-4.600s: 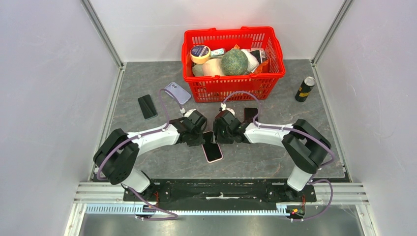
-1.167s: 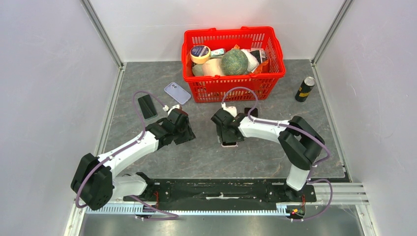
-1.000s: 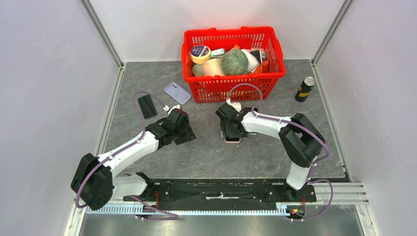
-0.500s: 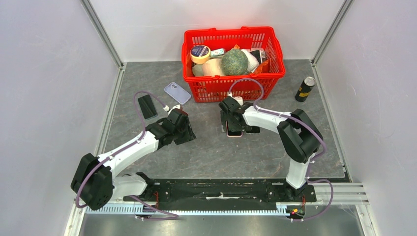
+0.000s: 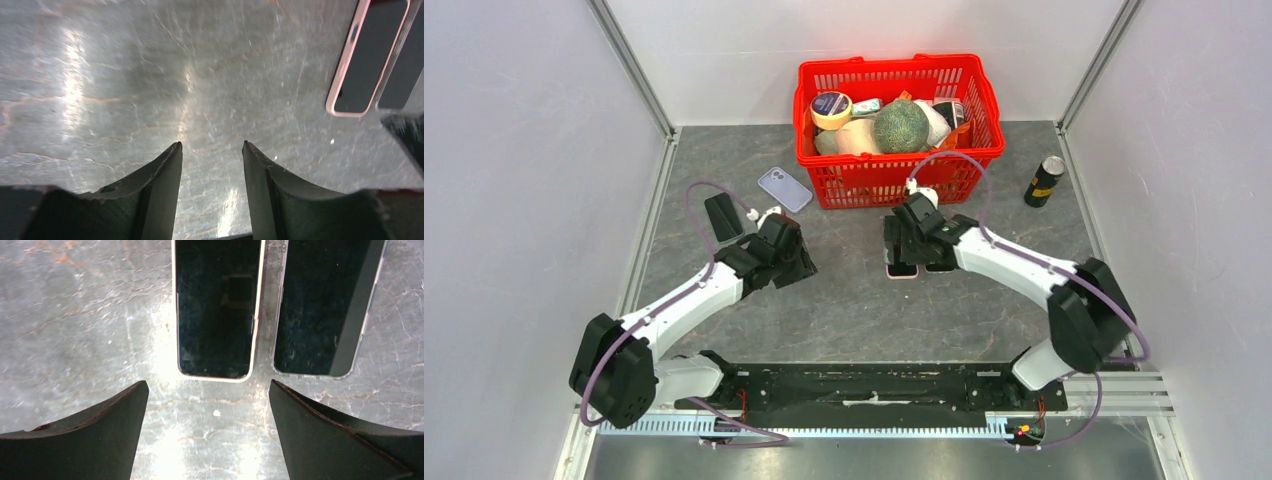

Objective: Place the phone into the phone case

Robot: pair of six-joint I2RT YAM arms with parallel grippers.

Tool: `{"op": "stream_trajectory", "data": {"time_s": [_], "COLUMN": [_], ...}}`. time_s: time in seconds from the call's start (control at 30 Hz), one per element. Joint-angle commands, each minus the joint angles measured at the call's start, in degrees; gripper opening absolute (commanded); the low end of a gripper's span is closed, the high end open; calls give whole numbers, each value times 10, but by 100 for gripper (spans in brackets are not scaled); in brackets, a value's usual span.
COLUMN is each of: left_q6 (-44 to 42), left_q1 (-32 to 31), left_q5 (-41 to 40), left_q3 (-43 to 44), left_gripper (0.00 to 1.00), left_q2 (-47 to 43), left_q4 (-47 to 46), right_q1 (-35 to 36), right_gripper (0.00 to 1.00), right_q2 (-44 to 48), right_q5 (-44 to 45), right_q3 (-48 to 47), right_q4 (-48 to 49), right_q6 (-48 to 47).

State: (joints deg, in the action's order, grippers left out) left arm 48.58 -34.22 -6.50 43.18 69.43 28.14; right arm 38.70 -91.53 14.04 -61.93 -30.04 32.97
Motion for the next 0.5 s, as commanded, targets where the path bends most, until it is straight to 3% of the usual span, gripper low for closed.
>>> {"op": "stream_trajectory", "data": {"time_s": [0.0, 0.13, 0.33, 0.47], "left_q6": [15, 10, -1, -37], "left_q1": [46, 108, 219, 255], "left_q5": [-47, -79, -102, -83], "left_q3": [48, 86, 145, 204], "left_gripper": [56, 64, 68, 70], "left_q2": [3, 37, 122, 198], "left_q4": [11, 22, 18, -4], "right_q1": [-3, -4, -3, -3], "right_gripper": [97, 97, 97, 97], "right_q2": [87, 136, 196, 217], "right_q5": [-28, -45, -49, -55], "right_q3": [59, 112, 169, 187], "right_q4": [46, 73, 114, 126], "right_q6": [6, -1, -6, -4]}}
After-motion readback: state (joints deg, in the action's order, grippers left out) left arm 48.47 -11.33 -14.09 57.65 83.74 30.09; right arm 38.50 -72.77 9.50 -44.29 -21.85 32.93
